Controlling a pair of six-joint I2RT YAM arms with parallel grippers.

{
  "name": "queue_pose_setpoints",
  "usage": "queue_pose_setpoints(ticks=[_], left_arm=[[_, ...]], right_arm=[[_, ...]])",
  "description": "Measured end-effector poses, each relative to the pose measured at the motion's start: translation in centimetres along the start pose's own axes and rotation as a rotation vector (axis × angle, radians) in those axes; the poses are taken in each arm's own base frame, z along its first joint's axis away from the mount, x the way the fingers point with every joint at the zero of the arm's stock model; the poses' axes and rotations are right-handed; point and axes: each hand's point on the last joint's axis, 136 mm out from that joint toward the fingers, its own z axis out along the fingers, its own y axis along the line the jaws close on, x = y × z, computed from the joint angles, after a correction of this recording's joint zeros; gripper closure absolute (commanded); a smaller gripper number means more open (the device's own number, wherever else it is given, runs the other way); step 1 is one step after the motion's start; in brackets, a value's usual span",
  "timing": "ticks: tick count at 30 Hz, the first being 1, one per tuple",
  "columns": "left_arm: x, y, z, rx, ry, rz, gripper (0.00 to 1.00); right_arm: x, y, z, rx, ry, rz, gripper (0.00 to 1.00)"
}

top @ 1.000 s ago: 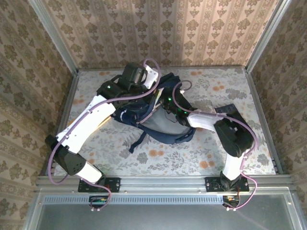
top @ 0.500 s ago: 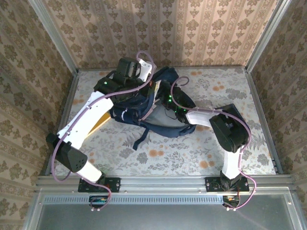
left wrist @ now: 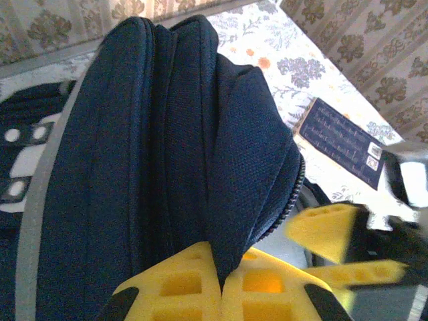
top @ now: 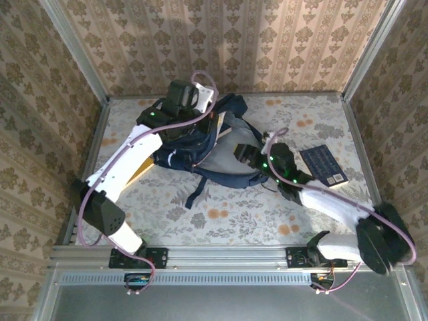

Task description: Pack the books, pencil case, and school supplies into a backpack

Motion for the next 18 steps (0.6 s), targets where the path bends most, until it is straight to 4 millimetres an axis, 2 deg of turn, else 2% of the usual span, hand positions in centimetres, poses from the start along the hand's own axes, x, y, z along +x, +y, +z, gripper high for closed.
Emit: queue_pose_setpoints(ticks=[2, 4, 6, 9, 10, 12, 15, 18], left_arm=[[0.8, -0.3, 1.8, 0.008, 0.037, 0.003, 1.0], [1.9, -0.6, 4.0, 0.013, 0.083, 0.007, 1.0], [3.4, -0.7, 6.5, 0.017, 0.145, 0.002, 1.0], [5.6, -0.3, 9.6, 0.025, 0.228, -0.028, 1.0], [6.3, 0.0, 10.3, 0.024, 0.25, -0.041, 0.97], [7.6, 0.6, 11.4, 0.021, 0.294, -0.078, 0.8], [8.1, 1.2, 11.4, 0.018, 0.312, -0.119, 0.58], [7.5, 1.3, 10.4, 0.013, 0.291, -0.148, 0.45]], right_arm=[[-0.7, -1.1, -2.2, 0.054, -0.039, -0.057, 0.38], [-2.4, -2.5, -4.3, 0.114, -0.1, -0.087, 0.48], [-4.7, -5.2, -6.3, 0.216, -0.17, -0.084, 0.61], [-6.6, -9.7, -8.5, 0.393, -0.229, -0.068, 0.71], [-6.7, -10.9, -8.8, 0.44, -0.23, -0.062, 0.74], [-6.5, -13.4, -9.2, 0.527, -0.211, -0.047, 0.83], [-5.7, -17.2, -9.1, 0.646, -0.148, -0.019, 1.0], [-5.4, -20.7, -8.8, 0.737, -0.092, 0.036, 1.0]])
